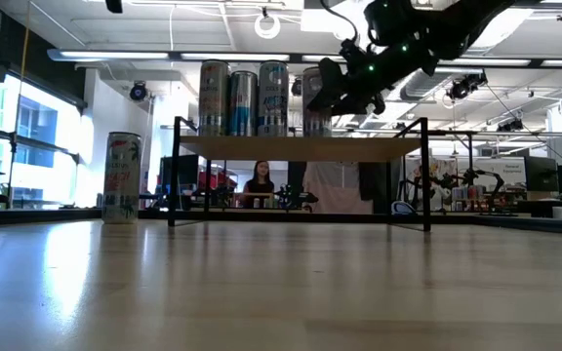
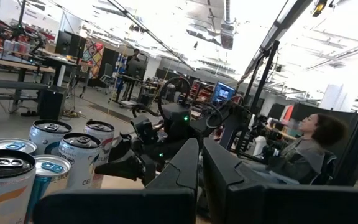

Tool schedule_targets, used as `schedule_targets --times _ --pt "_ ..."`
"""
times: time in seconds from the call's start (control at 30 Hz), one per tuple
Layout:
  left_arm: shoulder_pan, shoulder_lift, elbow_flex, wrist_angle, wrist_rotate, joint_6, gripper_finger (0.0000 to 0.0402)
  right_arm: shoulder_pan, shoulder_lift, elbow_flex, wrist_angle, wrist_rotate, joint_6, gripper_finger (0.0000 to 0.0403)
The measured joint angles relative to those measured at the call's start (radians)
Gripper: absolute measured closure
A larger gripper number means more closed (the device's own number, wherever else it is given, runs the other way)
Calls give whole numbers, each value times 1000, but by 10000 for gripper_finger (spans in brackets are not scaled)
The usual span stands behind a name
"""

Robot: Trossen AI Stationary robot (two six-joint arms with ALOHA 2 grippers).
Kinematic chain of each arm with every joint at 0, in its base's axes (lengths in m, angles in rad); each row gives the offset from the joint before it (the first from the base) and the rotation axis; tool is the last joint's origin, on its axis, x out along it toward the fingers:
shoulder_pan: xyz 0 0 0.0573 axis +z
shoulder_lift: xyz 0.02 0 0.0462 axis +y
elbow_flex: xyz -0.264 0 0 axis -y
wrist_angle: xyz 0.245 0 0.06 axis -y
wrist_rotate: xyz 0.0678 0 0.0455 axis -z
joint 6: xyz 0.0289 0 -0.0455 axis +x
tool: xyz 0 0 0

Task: Place canned beverage on shelf
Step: Put the right black soda can on the shelf

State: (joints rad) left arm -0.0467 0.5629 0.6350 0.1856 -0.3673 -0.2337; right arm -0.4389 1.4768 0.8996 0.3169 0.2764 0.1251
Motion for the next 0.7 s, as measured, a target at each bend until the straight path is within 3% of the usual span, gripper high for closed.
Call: schedule_targets --times 0.13,0.7 --pt "0 0 0 0 -8 0 401 -6 14 48 -59 1 -38 185" --pt "0 0 0 -1 -7 0 402 -32 60 68 -17 -25 6 185"
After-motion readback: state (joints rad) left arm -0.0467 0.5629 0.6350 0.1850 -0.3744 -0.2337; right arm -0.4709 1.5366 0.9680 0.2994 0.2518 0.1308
